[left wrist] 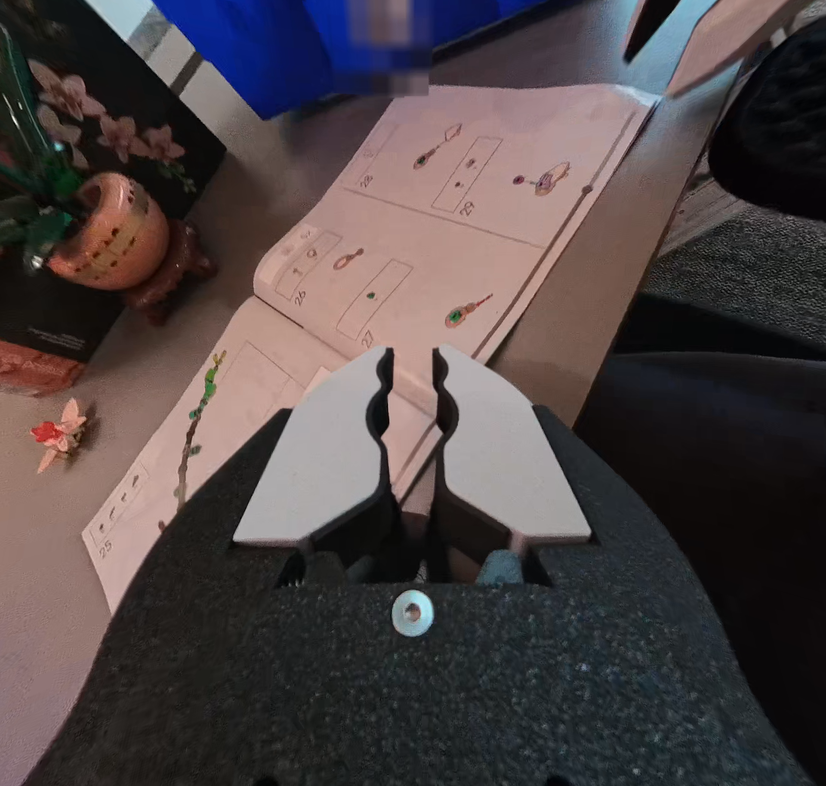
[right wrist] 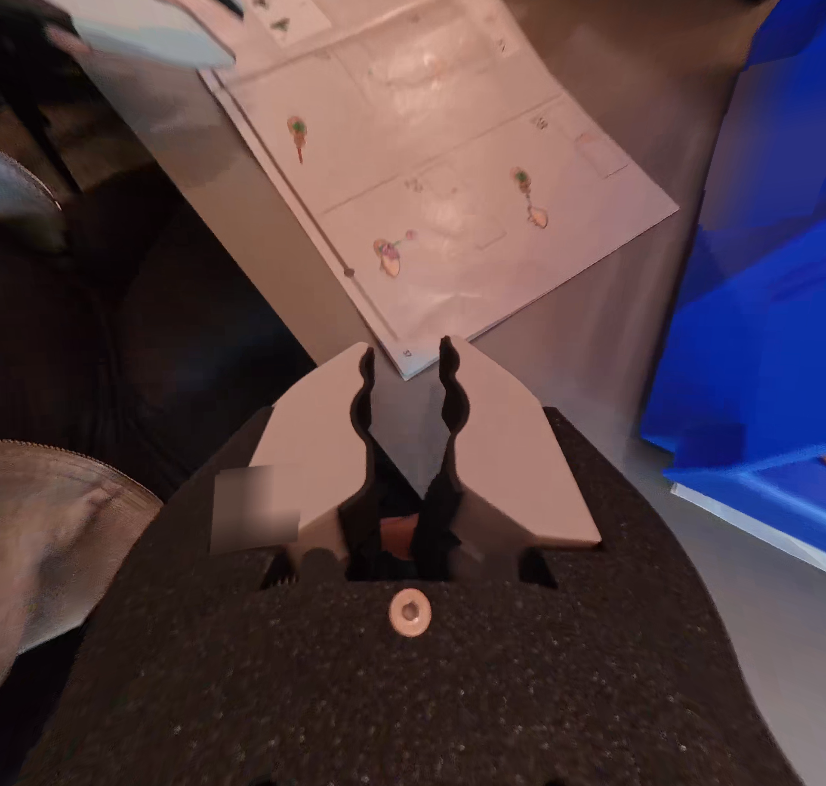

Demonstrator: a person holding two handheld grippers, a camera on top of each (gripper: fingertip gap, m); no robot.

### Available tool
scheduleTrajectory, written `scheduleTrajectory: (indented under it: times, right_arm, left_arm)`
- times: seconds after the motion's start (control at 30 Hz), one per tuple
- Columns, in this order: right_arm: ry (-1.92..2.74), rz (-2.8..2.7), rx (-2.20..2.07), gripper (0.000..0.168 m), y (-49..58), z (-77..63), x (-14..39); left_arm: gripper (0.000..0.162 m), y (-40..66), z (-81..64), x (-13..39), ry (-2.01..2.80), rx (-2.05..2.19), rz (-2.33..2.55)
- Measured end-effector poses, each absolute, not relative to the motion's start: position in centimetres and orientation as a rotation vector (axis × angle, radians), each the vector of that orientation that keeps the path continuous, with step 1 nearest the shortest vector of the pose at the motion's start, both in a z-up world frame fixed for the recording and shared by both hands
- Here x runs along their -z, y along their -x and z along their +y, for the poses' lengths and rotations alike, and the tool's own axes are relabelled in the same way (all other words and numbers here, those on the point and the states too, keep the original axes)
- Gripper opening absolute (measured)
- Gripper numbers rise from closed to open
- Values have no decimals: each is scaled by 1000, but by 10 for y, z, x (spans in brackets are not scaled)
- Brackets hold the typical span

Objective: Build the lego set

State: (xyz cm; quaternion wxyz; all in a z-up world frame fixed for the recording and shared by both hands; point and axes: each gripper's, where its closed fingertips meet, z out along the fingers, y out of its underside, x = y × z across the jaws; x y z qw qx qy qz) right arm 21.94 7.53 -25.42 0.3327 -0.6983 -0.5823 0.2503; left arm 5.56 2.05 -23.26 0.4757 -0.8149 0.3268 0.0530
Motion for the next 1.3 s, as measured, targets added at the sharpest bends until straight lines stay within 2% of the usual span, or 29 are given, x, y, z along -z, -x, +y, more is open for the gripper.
scheduleTrajectory:
  times: [0.1,0.23,0.33,0.4,0.5,0.57,0.73,0.8,0.93,0.97,1.07,1.13,1.2,1.3]
  right_arm:
    - [1811,-1592,-637,32,-215,75,262]
    - [1814,-1661,-681,33,-211,75,263]
    - [1802,-1672,-690,32,-210,77,262]
    - [1756,-1658,-709,28,-204,77,256]
    - [1609,-1545,-772,24,-184,80,229]
    - [1493,-1358,-851,22,-167,87,200]
    - [1364,-908,-897,25,-157,124,147]
    - [1362,-862,-818,32,-157,140,140]
    - [1202,-885,-849,55,-147,136,121]
    - [1158,-862,-857,61,-147,134,116]
    - [987,-800,-886,98,-154,123,98]
    - [975,-764,-909,111,-161,119,88]
    - [926,-737,-922,112,-171,113,75]
    - [909,-750,-882,106,-189,111,62]
  left_arm:
    - [17,-78,29,223,1907,-104,843]
    - [19,-92,36,249,1996,-84,941]
    - [6,-95,35,262,2043,-71,977]
    - [5,-95,35,262,2045,-55,959]
    - [8,-93,37,261,2032,-52,927]
    - [18,-86,41,253,1987,-96,875]
    - [23,-44,47,199,1850,-38,703]
    - [38,-18,54,174,1833,38,609]
    - [95,2,58,154,1805,214,598]
    - [104,2,57,152,1775,203,603]
    - [116,-4,51,158,1756,147,621]
    - [131,-11,47,167,1775,142,611]
    - [143,-19,44,176,1786,147,614]
    - [144,-29,41,183,1780,169,614]
